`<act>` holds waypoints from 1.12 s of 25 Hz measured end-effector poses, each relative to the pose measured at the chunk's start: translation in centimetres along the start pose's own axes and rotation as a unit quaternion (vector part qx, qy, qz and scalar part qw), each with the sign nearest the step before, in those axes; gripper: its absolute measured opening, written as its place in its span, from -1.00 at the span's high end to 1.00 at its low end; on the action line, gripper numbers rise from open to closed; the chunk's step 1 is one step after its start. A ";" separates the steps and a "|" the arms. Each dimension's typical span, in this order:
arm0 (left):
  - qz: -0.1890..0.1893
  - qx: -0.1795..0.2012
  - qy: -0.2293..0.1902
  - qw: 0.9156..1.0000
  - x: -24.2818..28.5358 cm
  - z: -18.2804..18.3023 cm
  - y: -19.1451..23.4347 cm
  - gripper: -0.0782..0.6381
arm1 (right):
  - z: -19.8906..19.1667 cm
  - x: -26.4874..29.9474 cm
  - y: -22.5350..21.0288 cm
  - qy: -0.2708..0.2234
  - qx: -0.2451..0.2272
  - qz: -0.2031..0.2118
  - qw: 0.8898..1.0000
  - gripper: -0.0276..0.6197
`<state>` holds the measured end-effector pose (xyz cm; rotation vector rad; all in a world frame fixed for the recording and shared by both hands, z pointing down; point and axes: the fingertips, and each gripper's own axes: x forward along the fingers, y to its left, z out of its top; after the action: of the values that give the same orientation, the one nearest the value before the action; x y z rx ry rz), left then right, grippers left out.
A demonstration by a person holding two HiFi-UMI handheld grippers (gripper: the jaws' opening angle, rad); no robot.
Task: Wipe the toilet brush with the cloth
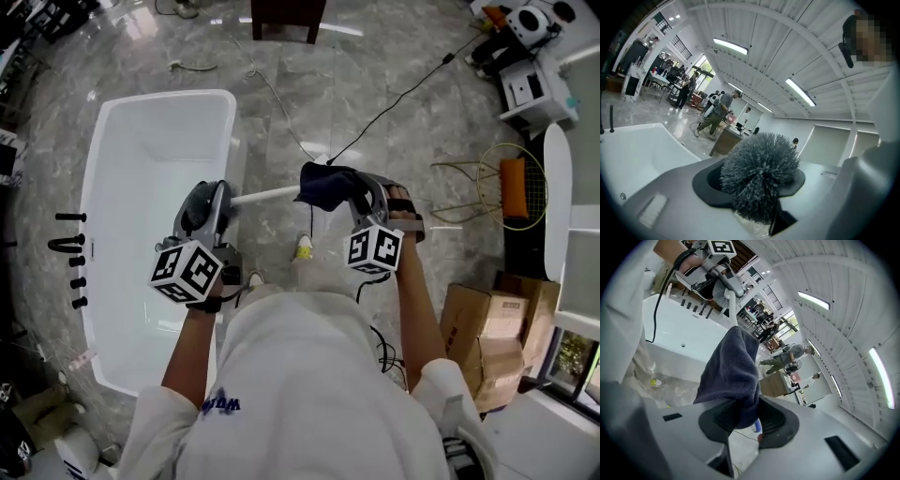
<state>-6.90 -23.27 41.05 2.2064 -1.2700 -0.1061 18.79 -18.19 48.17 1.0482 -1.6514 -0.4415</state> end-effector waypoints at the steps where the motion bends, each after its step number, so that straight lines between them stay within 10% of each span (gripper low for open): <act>1: 0.001 -0.001 -0.004 1.000 0.8 0.0 -0.7 0.24 | -0.9 0.3 -1.0 -0.001 -0.002 -0.001 1.000 0.58; 28: 0.095 -0.069 -0.096 0.988 3.3 0.4 -0.8 0.24 | 0.4 8.1 -10.1 -0.087 -0.121 -0.041 0.988 0.58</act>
<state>-4.63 -25.79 41.03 1.9846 -1.5246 -0.3287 22.34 -30.29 45.34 0.9181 -1.6626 -0.7869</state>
